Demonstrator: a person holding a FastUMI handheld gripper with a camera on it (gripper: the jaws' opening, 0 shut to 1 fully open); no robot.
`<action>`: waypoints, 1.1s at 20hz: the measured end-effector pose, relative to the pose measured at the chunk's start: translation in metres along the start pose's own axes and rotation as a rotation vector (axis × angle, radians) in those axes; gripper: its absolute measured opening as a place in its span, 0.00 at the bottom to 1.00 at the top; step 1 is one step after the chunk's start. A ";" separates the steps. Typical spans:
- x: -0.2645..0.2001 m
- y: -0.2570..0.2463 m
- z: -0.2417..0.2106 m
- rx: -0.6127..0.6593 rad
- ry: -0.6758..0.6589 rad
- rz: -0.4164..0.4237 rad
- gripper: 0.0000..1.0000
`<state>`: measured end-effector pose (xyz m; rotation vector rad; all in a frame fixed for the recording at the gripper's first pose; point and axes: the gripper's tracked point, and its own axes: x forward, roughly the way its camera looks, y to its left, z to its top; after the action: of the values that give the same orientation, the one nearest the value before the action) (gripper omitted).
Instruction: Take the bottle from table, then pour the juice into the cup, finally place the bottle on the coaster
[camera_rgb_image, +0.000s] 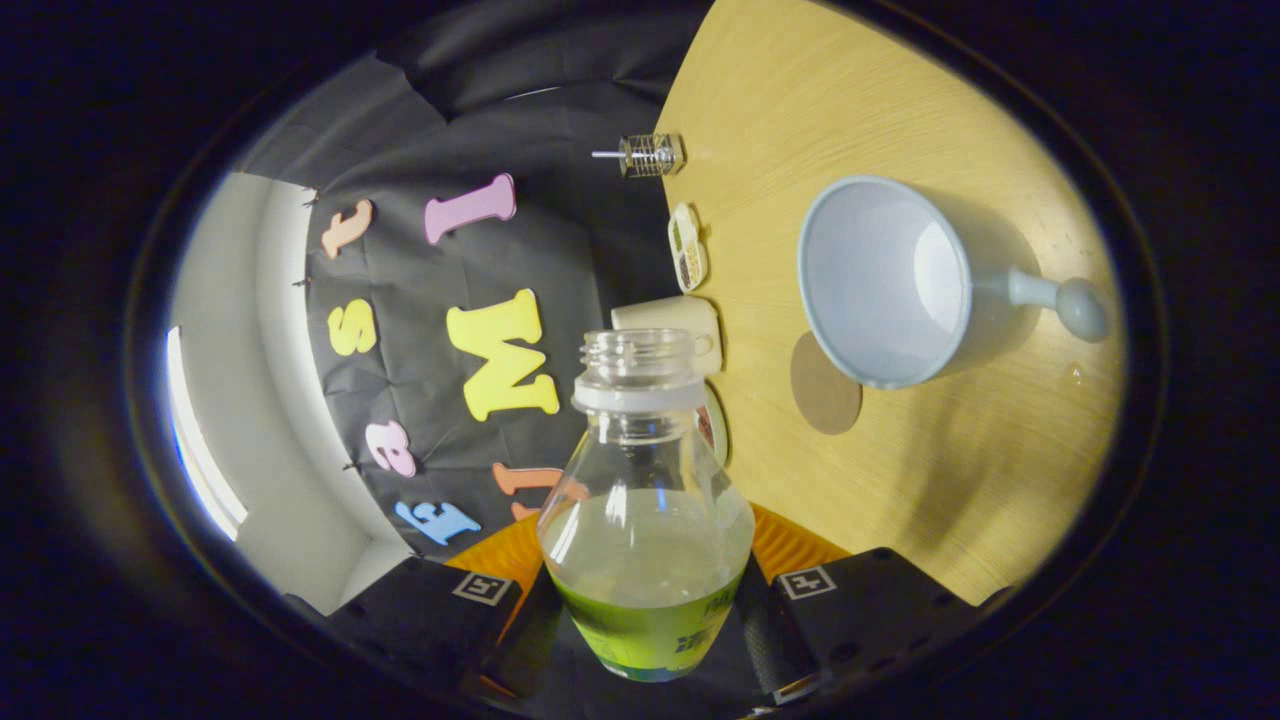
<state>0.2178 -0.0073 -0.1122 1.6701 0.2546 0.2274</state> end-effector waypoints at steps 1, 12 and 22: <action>0.000 0.000 0.001 0.007 -0.001 0.001 0.81; 0.001 0.001 0.011 0.050 -0.010 0.010 0.81; 0.004 0.003 0.015 0.123 -0.015 0.034 0.81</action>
<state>0.2264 -0.0210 -0.1112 1.7986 0.2330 0.2285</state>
